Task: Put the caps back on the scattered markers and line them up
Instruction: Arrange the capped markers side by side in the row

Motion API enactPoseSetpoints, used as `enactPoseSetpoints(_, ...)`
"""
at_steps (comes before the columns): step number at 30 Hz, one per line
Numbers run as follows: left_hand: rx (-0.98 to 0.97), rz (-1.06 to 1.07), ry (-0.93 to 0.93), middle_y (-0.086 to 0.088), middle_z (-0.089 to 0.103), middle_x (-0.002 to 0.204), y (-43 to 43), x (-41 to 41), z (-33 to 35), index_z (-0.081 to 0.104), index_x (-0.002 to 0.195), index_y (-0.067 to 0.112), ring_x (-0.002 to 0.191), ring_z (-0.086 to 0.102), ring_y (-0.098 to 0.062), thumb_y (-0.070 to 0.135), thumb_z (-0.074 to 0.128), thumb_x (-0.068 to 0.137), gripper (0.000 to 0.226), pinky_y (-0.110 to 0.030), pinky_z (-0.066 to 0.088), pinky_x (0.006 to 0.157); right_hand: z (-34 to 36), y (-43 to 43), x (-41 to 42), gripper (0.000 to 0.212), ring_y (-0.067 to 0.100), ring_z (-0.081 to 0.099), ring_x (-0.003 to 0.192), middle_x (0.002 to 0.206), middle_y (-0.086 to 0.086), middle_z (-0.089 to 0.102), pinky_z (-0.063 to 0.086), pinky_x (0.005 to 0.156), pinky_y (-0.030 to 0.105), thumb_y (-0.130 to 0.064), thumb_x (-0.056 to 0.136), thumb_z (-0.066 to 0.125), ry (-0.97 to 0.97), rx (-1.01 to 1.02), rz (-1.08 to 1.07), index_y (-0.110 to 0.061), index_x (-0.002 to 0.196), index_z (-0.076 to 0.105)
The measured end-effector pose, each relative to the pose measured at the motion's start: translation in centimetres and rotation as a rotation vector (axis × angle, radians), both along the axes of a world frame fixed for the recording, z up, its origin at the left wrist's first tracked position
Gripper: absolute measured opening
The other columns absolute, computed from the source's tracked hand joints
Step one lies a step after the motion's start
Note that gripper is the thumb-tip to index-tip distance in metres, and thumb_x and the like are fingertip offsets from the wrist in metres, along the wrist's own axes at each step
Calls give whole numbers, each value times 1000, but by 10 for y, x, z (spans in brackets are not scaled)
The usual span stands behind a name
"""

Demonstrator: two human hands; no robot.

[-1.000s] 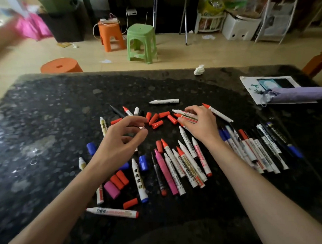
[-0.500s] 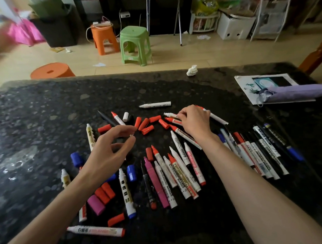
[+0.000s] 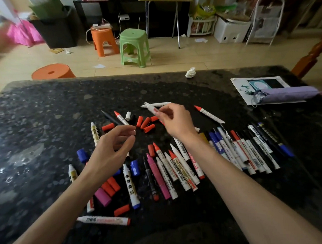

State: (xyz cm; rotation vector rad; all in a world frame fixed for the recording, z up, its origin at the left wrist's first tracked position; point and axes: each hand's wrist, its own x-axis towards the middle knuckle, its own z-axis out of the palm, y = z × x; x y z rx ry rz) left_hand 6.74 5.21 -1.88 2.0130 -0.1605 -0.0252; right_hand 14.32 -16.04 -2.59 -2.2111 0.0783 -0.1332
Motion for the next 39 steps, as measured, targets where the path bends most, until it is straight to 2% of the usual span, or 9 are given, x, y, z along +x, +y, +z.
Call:
enactPoseSetpoints(2, -9, 17, 49, 11, 74, 117, 6, -6, 1, 65, 129, 29, 107, 70, 0, 25, 61, 102, 28, -28, 57, 95, 8, 24, -21, 22, -5, 68, 86, 96, -10, 75, 52, 82, 15, -29, 100, 69, 27, 188, 84, -14, 114, 77)
enactPoseSetpoints(5, -91, 56, 120, 8, 77, 112, 13, -19, 7, 65, 133, 25, 104, 73, -3, 35, 58, 102, 33, -36, 58, 94, 9, 50, -54, 20, 7, 73, 96, 101, -5, 78, 59, 92, 31, -24, 99, 71, 42, 338, 123, -12, 114, 78)
enactPoseSetpoints(12, -216, 56, 215, 3, 81, 95, 20, -64, 13, 74, 109, 31, 91, 78, -14, 24, 58, 102, 18, -35, 63, 82, 11, 61, -121, 15, 2, 73, 95, 99, -6, 79, 60, 93, 33, -23, 96, 75, 134, 358, 190, -19, 110, 78)
enactPoseSetpoints(18, -150, 30, 229, 10, 80, 99, 56, -97, 6, 75, 118, 26, 96, 76, -8, 23, 63, 99, 23, -24, 61, 85, 11, 84, -153, 17, 7, 76, 97, 102, -9, 79, 62, 91, 36, -29, 91, 80, 302, 404, 307, -25, 108, 79)
enactPoseSetpoints(25, -74, -94, 202, 8, 78, 108, 83, -104, 3, 73, 122, 34, 106, 74, -12, 19, 64, 99, 29, -34, 57, 97, 12, 100, -157, 16, 6, 76, 95, 96, -5, 81, 58, 91, 23, -21, 92, 78, 308, 479, 319, -15, 107, 82)
enactPoseSetpoints(29, -52, -63, 175, 10, 78, 104, 89, -104, 2, 72, 120, 41, 98, 75, -11, 22, 63, 100, 29, -32, 60, 91, 9, 100, -155, 13, 6, 76, 86, 91, -4, 81, 57, 77, 19, -16, 91, 78, 321, 477, 346, -14, 104, 82)
enactPoseSetpoints(32, -45, 63, 136, 16, 70, 77, 99, -101, 1, 72, 116, 46, 66, 62, -3, 27, 63, 100, 26, -24, 52, 68, 5, 87, -144, 13, 3, 74, 86, 91, -8, 80, 55, 77, 17, -14, 91, 79, 276, 349, 276, -22, 101, 81)
enactPoseSetpoints(34, -20, 127, 115, 20, 65, 69, 107, -100, 4, 73, 117, 37, 58, 55, 2, 25, 63, 100, 23, -13, 44, 60, -3, 70, -131, 18, 1, 70, 92, 94, -12, 76, 51, 80, 18, -18, 92, 78, 165, 39, 182, -30, 105, 78)
enactPoseSetpoints(39, 28, 138, 156, 14, 75, 96, 117, -100, 8, 72, 119, 45, 84, 70, -2, 31, 67, 97, 25, -21, 50, 79, -22, 53, -116, 41, 13, 37, 134, 136, -9, 50, 35, 107, 29, -36, 95, 71, 43, -551, 275, -39, 134, 63)
